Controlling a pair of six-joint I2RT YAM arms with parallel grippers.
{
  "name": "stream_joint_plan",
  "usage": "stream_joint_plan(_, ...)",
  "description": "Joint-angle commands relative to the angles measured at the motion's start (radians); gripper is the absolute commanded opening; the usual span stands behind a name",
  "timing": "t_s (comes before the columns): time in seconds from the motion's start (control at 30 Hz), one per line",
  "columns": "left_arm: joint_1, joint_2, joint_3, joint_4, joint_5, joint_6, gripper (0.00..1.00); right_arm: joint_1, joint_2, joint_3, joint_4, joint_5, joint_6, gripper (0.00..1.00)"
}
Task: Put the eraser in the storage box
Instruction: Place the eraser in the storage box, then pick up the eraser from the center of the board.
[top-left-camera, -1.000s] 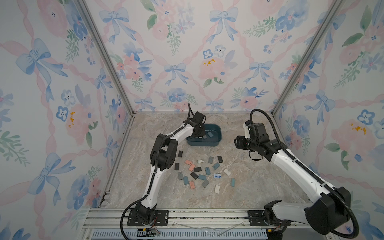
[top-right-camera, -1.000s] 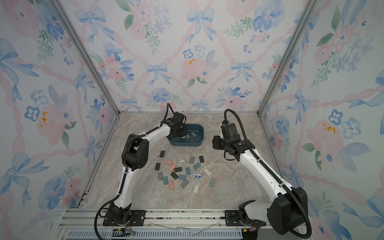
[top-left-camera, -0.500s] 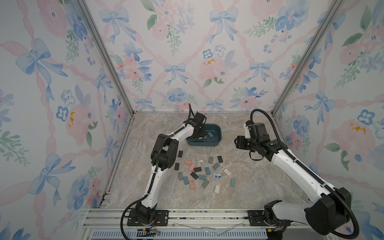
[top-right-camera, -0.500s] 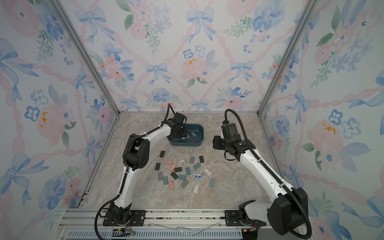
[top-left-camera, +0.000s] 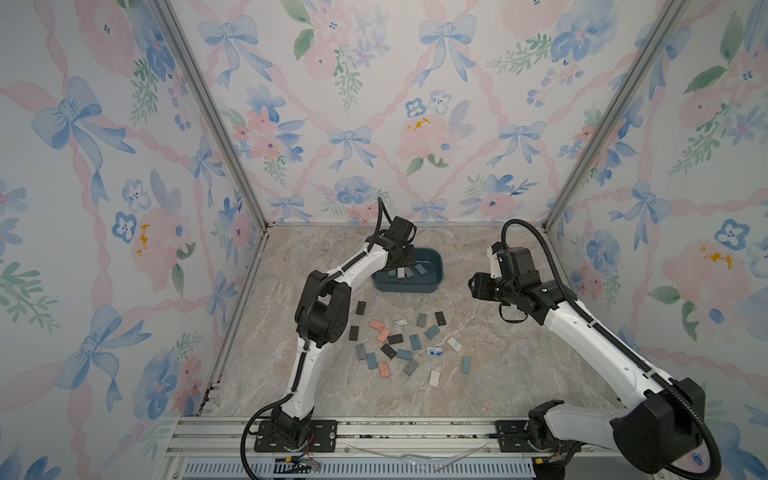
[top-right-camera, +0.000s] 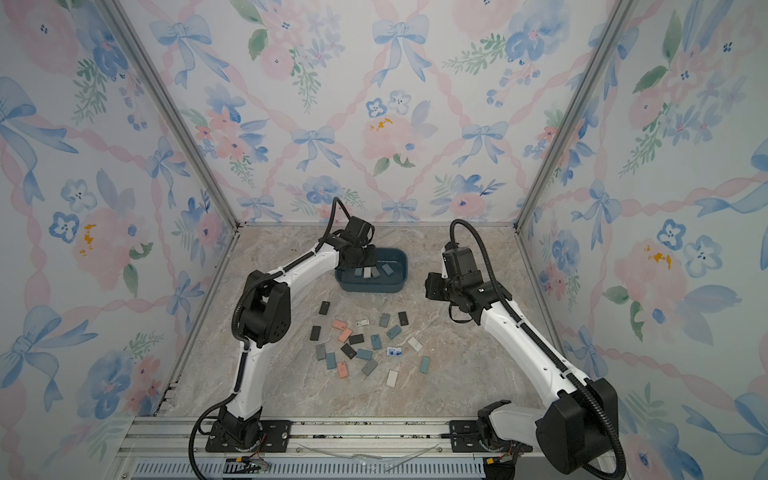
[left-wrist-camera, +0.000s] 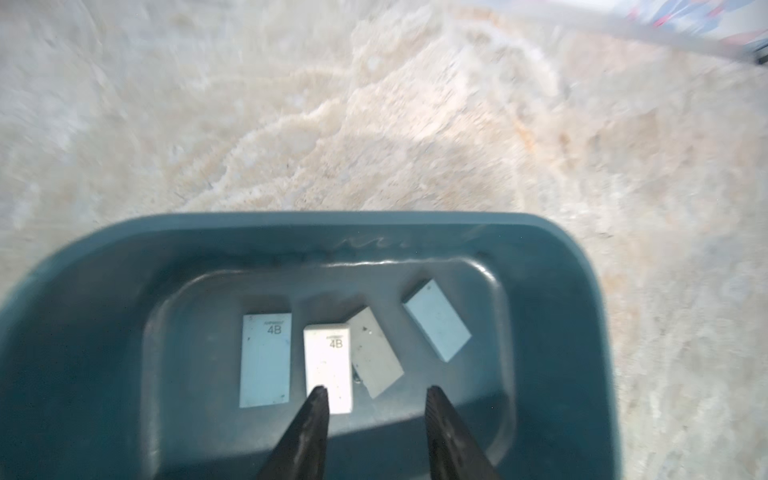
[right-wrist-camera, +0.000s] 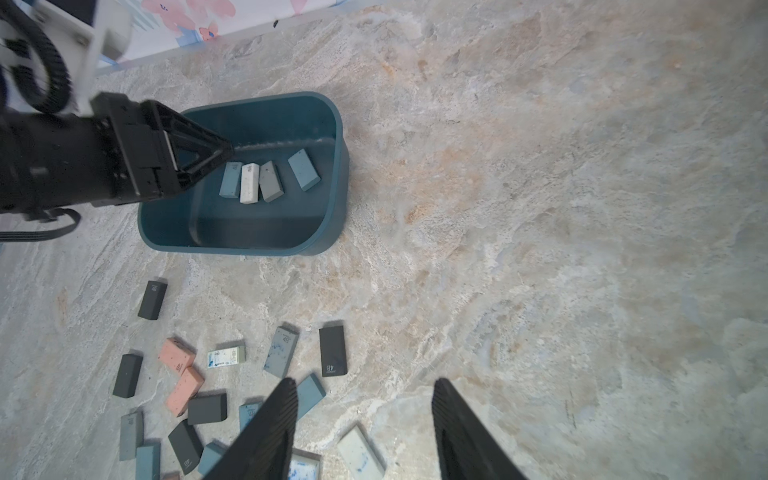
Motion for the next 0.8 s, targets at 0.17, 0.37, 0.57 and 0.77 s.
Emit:
stream_joint_plan(0.17,-0.044,-0.261,-0.151,-0.006,-0.121,0.044,0.40,0.050,0.069,-0.040,0.036,-0.020,0.027,0.59)
stream_joint_plan(0.37,-0.074,-0.432,-0.334,0.026,-0.214,0.034,0.40,0.073,0.149,-0.049,0.051,-0.030,0.026,0.59)
stream_joint_plan(0.57,-0.097,-0.628,-0.554,0.126,-0.254,0.003,0.40,0.100,0.228,-0.050,0.087,-0.035,0.041,0.59)
stream_joint_plan(0.77,-0.099,-0.859,-0.770,0.206,-0.299,-0.043,0.40,0.128,0.336,-0.020,0.102,-0.044,0.047,0.60)
